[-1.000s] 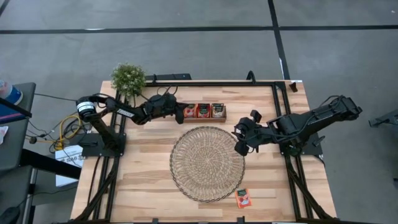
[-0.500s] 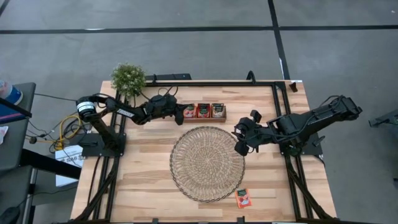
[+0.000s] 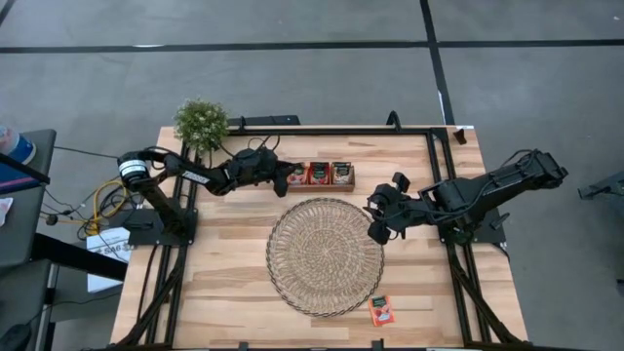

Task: Pick & Place Tea
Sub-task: Put the orange tea bag into the left section of the wooden organizer

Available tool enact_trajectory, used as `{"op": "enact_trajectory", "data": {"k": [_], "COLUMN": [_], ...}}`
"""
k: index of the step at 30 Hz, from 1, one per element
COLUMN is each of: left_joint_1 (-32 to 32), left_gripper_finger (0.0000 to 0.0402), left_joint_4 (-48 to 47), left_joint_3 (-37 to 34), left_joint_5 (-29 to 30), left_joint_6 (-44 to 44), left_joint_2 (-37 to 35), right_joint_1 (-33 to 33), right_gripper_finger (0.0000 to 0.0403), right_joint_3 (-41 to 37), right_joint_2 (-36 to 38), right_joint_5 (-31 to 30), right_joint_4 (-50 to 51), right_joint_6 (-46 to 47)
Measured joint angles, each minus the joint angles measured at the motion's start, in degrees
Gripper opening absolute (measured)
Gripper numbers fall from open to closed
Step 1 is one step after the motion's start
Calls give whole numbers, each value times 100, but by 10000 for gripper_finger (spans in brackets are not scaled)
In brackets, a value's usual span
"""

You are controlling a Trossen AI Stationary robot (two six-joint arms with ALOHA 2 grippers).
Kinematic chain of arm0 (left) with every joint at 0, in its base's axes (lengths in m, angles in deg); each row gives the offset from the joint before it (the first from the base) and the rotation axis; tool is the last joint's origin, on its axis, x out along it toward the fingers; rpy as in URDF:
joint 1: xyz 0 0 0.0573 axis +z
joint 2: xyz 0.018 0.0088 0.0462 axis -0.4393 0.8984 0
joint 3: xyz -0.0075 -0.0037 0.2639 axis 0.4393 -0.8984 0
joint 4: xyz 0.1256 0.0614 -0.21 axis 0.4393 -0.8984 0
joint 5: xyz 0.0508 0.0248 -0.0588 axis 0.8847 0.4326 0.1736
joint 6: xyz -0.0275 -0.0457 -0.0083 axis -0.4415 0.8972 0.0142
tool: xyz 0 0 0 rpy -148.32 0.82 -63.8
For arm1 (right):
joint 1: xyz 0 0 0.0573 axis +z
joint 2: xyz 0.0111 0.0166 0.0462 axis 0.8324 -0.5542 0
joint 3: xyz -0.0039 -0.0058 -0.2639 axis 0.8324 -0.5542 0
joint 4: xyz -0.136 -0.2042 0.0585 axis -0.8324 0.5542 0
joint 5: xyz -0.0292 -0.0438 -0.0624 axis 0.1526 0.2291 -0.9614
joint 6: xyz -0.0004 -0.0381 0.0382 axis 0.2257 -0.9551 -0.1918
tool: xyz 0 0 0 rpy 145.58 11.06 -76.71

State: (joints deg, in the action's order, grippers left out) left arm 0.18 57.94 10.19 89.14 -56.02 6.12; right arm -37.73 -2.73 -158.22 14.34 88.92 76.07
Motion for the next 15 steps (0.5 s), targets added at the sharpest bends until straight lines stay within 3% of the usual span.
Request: {"op": "enact_trajectory", "data": {"k": [5, 15], "left_joint_1": [0, 0], "left_gripper_finger": [138, 142], "left_joint_4": [174, 214], "left_joint_3": [-2, -2], "left_joint_5": [-9, -13], "left_joint_6": [-55, -119], "left_joint_2": [-221, -337], "right_joint_1": [0, 0], "right_gripper_finger": [118, 118], "right_joint_3": [0, 0], "right_joint_2": [0, 0], "right_joint_5": [0, 2], "right_joint_4": [2, 1], "right_joint_6": [0, 0]}}
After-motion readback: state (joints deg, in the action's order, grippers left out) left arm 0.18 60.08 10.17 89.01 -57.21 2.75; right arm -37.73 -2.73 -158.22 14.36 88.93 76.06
